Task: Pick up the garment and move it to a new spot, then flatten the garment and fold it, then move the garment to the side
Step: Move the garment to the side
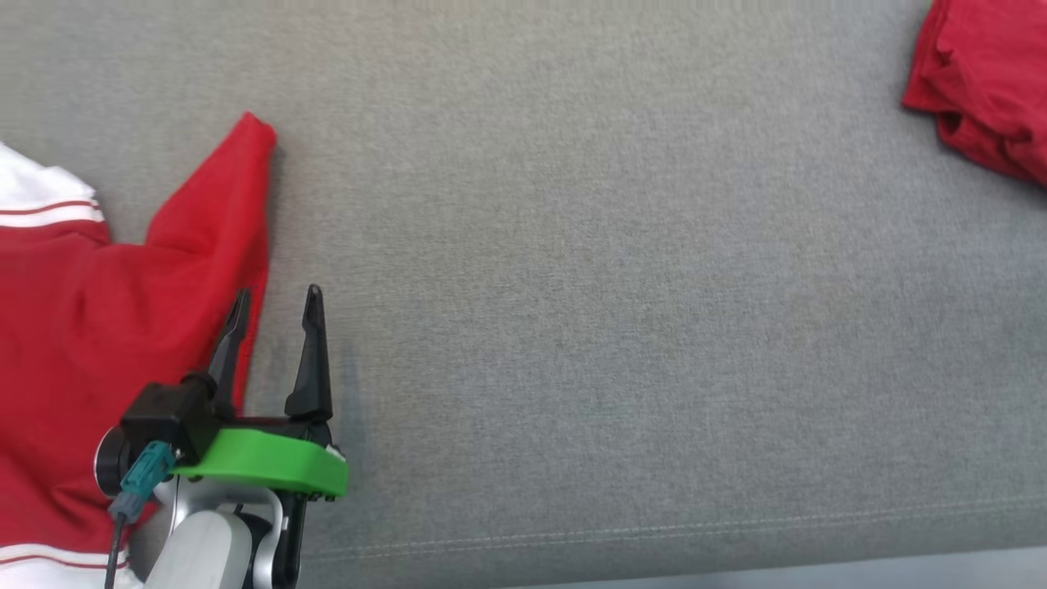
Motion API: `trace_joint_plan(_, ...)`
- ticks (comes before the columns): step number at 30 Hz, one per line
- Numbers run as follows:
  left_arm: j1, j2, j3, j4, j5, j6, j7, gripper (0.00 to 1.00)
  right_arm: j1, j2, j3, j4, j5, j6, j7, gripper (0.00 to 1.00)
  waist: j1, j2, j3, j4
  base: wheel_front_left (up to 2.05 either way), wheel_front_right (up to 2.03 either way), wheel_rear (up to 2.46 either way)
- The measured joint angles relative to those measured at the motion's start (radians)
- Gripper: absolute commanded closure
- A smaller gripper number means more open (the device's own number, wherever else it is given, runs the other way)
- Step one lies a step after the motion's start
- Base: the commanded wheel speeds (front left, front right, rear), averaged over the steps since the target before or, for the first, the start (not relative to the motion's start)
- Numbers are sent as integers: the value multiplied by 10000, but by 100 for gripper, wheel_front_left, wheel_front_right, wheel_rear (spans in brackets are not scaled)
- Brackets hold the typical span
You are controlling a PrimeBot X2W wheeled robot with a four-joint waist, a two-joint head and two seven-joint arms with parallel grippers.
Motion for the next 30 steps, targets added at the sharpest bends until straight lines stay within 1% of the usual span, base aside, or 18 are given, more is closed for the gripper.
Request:
trace_joint_plan(2,135,10,113,132,0,-4,-84,0,391,192,136,-184,-163,-132,-2,0,0,0,-266,155,0,0,0)
trace_joint_plan(10,790,169,527,587,-13,-4,-171,0,1726,1028,721,-865,-575,-238,-15,0,0,0,-1385,620,0,0,0)
trace_joint_plan(15,1258,268,629,771,-25,-2,-171,0,2680,1308,924,-1133,-792,-523,-15,0,0,0,-2097,761,0,0,0)
trace_joint_plan(21,1713,353,782,769,-25,0,-173,0,3650,1551,968,-1492,-874,-767,-15,0,0,0,-2800,807,0,0,0)
trace_joint_plan(26,2081,506,754,761,-23,-2,-174,0,4199,1764,1150,-1835,-1104,-779,-15,0,0,0,-3159,704,0,0,0)
trace_joint_plan(30,2174,577,510,731,6,-77,-174,0,4515,1973,1279,-2238,-1118,-802,-15,0,0,0,-3291,554,0,0,0)
